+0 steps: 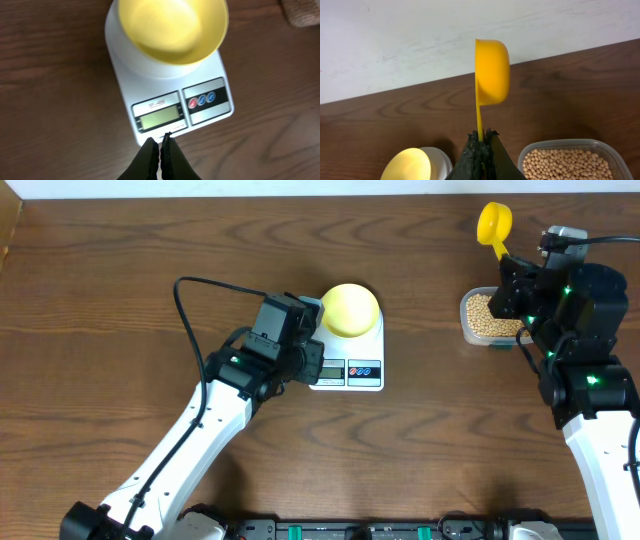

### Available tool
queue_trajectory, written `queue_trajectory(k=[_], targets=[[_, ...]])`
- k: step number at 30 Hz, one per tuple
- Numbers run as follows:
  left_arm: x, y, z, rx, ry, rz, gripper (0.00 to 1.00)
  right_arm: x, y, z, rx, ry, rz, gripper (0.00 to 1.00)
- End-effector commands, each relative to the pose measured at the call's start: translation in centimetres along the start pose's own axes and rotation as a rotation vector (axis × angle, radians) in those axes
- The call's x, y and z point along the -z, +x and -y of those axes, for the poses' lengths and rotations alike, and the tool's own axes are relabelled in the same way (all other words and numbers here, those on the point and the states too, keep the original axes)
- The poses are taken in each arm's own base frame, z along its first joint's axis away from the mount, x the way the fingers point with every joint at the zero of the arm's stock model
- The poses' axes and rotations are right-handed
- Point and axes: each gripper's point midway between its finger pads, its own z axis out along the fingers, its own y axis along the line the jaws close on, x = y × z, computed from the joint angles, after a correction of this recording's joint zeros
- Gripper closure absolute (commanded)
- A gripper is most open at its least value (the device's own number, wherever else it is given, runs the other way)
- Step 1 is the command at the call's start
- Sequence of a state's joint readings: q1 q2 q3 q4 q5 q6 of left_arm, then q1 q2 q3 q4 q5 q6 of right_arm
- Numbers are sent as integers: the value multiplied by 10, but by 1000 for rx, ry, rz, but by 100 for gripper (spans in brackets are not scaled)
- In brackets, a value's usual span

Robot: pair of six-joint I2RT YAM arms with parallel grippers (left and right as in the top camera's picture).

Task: Scoop item into bowl and weigh 50g on scale
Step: 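Reach the left gripper forward to the scale's buttons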

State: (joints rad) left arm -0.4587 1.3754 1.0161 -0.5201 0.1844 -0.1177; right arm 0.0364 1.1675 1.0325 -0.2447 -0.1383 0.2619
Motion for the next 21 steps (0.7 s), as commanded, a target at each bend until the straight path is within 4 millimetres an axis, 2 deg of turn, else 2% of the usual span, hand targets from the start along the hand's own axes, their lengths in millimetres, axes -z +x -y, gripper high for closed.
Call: queue_trajectory(k=[1,5,7,11,15,18,21], targets=[[2,-11,9,23,34,34,93,4,-11,-4,7,-15,25,99],[-3,-18,21,-110,53,64,93,4,-8,-4,5,-12,12,99],[-6,-17,23,-123,28,50,93,4,-3,-4,3,-18,-7,99],[1,-9,34,-124,25,-78,93,5,6,-7,-3,-38,-48,99],[7,-18,57,-183,40,-150,93,5,9,-6,-4,-36,-57,99],[-2,-18,74,-222,61,-154,93,5,9,-6,-4,-36,-58,99],[-14,-6,78,-242,53,-191,93,5,11,-6,-5,-33,-67,99]])
